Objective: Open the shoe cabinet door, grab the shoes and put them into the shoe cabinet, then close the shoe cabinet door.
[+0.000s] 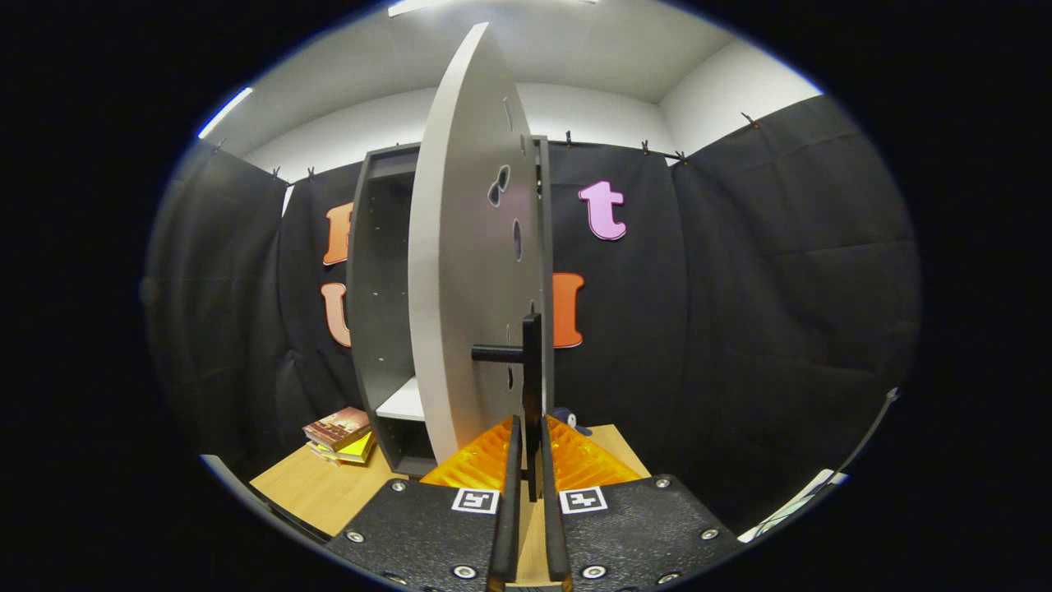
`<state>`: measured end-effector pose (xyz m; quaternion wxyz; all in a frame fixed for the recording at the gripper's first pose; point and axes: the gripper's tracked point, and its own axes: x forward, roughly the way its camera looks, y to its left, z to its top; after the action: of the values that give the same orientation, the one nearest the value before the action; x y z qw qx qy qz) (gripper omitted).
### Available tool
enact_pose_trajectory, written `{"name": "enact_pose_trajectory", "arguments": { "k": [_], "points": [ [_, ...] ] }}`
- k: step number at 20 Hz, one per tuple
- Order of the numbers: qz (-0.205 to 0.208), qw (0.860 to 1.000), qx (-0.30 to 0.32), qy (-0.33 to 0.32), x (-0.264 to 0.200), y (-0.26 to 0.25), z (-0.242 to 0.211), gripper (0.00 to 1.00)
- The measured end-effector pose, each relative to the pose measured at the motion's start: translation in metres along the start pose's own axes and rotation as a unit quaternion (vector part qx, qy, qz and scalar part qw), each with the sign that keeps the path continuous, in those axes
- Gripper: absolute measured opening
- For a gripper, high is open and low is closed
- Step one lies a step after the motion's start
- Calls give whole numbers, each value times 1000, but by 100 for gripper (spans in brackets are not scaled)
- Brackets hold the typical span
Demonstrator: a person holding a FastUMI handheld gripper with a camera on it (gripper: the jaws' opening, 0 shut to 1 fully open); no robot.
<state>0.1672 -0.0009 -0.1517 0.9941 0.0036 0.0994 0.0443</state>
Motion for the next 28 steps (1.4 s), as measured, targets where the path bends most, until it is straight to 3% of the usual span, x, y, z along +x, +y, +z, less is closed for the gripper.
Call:
{"name": "enact_pose_trajectory", "arguments": {
  "k": [6, 13, 21, 28],
  "points": [
    [-41, 999, 17, 2, -4, -45, -1, 11],
    [-44, 999, 17, 1, -14, -59, -4, 9],
    [-12, 1000, 5, -1, -28, -44, -15, 9],
    [29, 1000, -5, -5, -33, 2, -15, 9]
  ]
}}
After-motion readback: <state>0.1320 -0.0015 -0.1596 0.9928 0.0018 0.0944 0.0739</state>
